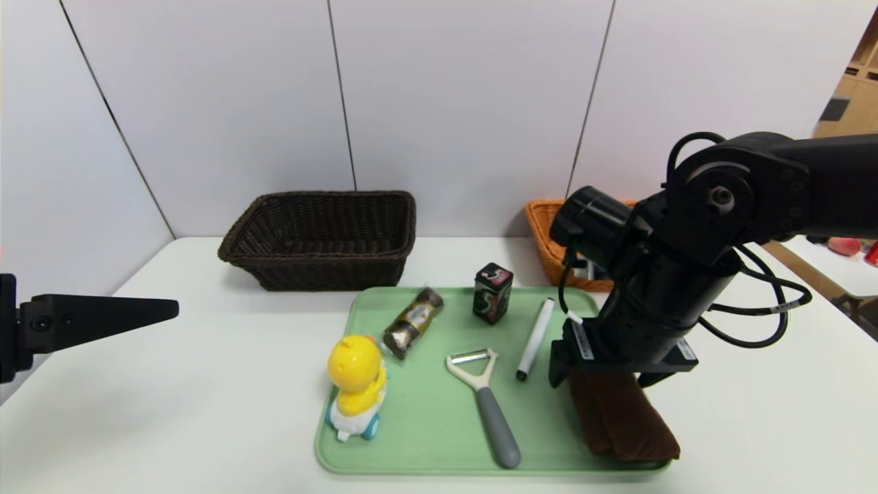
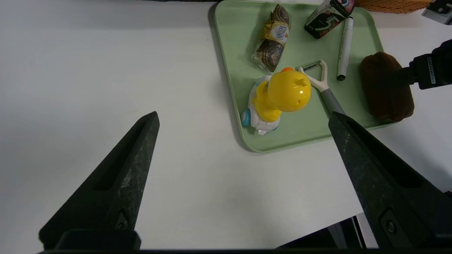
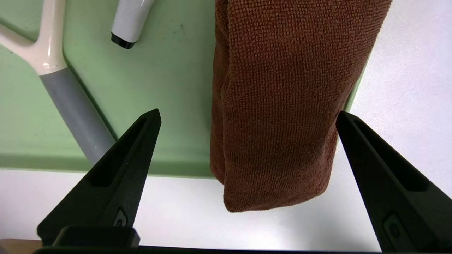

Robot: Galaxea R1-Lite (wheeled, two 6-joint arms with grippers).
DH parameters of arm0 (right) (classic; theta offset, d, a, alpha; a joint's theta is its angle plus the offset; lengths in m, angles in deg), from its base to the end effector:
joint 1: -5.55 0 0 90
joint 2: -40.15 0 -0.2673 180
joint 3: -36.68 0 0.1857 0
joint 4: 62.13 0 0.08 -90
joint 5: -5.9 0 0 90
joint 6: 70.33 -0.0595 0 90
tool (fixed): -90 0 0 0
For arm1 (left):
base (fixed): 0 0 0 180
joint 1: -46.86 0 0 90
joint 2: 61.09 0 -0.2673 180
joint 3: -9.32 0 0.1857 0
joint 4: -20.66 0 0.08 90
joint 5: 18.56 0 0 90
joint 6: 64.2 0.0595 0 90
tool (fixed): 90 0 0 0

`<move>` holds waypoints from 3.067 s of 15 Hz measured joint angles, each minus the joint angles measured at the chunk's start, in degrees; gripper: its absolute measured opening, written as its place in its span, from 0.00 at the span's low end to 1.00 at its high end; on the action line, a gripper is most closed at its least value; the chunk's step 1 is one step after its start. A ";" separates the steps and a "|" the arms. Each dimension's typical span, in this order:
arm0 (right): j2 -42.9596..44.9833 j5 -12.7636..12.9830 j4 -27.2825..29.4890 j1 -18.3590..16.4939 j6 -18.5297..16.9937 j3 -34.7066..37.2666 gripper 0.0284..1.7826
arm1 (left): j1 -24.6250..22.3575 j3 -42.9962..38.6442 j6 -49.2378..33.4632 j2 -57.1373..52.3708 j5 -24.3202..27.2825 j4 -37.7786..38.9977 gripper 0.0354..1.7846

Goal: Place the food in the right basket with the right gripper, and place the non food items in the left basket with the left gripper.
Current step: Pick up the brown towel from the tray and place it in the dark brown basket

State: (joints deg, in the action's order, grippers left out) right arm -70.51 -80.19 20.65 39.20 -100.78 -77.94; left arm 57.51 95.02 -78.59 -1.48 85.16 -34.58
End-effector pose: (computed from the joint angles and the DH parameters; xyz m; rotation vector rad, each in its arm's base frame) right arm 0.2575 0.1665 0.1262 -0.0024 1.3687 0.0725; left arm 0.1467 -0.0419 0.2451 -0.2557 0.5620 -0.3496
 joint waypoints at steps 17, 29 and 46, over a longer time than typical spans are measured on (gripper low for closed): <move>-4.33 -0.37 -0.04 0.09 -3.39 0.09 0.18 | 0.06 -1.65 -0.11 -0.22 0.89 0.13 0.94; 7.39 -0.30 -14.86 2.45 5.29 -20.96 0.18 | 0.00 -1.24 -0.11 -0.55 0.30 0.27 0.94; -28.61 1.45 -96.14 7.56 17.07 -21.28 0.18 | -1.54 -4.63 -0.90 -3.50 -2.54 0.16 0.94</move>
State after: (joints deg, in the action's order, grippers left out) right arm -99.12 -78.73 -75.49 46.76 -83.71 -99.22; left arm 55.97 90.38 -79.49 -4.98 82.62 -34.42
